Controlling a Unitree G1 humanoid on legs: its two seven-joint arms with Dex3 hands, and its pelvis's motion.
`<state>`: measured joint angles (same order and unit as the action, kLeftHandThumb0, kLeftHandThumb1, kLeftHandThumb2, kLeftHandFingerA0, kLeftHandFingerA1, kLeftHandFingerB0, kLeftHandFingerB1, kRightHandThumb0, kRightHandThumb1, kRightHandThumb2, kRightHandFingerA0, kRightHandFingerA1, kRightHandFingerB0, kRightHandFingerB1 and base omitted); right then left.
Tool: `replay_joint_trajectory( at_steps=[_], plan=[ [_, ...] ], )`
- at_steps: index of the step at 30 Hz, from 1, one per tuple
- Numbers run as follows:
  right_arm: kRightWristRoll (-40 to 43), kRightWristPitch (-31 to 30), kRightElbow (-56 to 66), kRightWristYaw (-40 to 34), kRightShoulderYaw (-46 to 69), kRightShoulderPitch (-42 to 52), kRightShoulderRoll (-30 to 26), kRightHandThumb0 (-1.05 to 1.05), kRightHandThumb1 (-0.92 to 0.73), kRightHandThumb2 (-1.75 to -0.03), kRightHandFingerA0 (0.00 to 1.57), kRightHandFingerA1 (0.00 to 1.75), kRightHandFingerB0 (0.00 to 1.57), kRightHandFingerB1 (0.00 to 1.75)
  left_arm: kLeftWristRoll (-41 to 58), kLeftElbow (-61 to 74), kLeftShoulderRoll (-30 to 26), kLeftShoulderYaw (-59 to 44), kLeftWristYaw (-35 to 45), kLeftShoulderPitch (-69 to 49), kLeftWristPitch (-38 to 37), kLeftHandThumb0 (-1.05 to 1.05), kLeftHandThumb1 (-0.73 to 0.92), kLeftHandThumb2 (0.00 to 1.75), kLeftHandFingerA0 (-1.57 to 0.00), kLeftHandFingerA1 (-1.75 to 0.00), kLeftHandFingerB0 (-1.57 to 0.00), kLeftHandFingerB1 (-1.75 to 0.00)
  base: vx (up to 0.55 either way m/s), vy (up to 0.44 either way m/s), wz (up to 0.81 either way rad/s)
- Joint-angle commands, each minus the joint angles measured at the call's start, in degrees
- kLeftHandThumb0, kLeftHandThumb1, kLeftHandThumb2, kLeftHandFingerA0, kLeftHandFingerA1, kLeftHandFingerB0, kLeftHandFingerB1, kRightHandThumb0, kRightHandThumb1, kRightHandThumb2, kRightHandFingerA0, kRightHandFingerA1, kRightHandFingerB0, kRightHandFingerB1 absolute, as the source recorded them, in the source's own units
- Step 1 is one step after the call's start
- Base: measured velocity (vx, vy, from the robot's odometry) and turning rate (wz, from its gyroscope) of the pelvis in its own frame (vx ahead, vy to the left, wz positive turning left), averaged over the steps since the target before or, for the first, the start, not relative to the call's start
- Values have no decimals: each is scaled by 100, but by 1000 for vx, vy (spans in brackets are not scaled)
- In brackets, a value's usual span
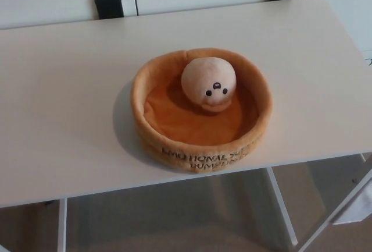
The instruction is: The robot walks towards a table in front, picks a dumpling toy with left hand and puts it in an orange round plate
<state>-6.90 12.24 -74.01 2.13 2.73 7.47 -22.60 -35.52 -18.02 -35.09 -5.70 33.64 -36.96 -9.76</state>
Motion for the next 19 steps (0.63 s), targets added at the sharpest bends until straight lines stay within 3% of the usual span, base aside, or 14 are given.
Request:
replay_joint_trajectory(
  at_steps=[1, 6, 7, 8, 12, 13, 14, 15, 16, 17, 18, 19],
  plan=[
    [25, -83, -91, -78, 55, 61, 41, -37, -52, -56, 86, 63, 50, 41, -500, -3713, 575, 964, -1067, 2475, 620, -46, 46, 78, -52, -61, -24, -45, 0, 0, 0],
    [47, -100, -72, -77, 75, 44, 50, -36, -50, -55, 87, 64, 52, 42, 39, -3990, 821, 680, -1419, 2882, 786, -46, 48, 81, -53, -66, -25, -48, 0, 0, 0],
    [23, -105, -52, -81, 45, 61, 61, -36, -54, -57, 83, 61, 51, 41, 8, -4096, 944, 698, -1817, 2909, 848, -45, 49, 82, -54, -68, -23, -46, 0, 0, 0],
    [10, -97, -42, -82, 29, 82, 71, -37, -54, -57, 82, 60, 51, 41, -40, -4181, 1033, 721, -2170, 2904, 882, -38, 62, 58, -60, -60, -34, -35, 0, 0, 0],
    [6, -92, -134, -67, 44, 110, 52, -36, -54, -57, 84, 60, 50, 41, -64, -4595, 1245, 835, -2826, 2803, 766, -39, 59, 58, -61, -59, -31, -33, 0, 0, 0],
    [-3, -101, -142, -80, 40, 98, 46, -35, -54, -57, 83, 59, 49, 41, -105, -4615, 1228, 904, -2842, 2750, 679, -48, 48, 81, -55, -64, -25, -46, 0, 0, 0],
    [4, -91, -122, -83, 44, 105, 40, -43, -41, -75, 79, 71, 43, 51, -79, -4668, 1217, 926, -2843, 2727, 619, -47, 49, 83, -54, -64, -24, -46, 0, 0, 0],
    [18, -77, -96, -81, 53, 116, 36, -43, -41, -75, 79, 71, 43, 51, -29, -4700, 1215, 911, -2827, 2708, 596, -47, 49, 83, -54, -64, -24, -46, 0, 0, 0],
    [8, -35, -81, -54, 41, 130, 18, -38, -54, -56, 81, 57, 50, 41, -50, -4733, 1175, 973, -2767, 2674, 523, -56, 51, 83, -49, -59, -26, -45, 0, 0, 0],
    [3, -19, -76, -43, 36, 136, 11, -38, -54, -56, 81, 57, 50, 41, -54, -4787, 1159, 1015, -2766, 2680, 479, -56, 51, 83, -49, -59, -26, -45, 0, 0, 0],
    [-20, -32, -81, -47, 14, 131, 3, -38, -54, -56, 81, 57, 50, 40, -80, -4881, 1147, 1079, -2802, 2710, 425, -48, 61, 59, -55, -47, -33, -32, 0, 0, 0],
    [-27, -36, -82, -48, 8, 130, 1, -38, -54, -56, 81, 57, 50, 40, -81, -4925, 1143, 1108, -2822, 2726, 404, -48, 61, 59, -55, -47, -33, -32, 0, 0, 0]
  ],
)
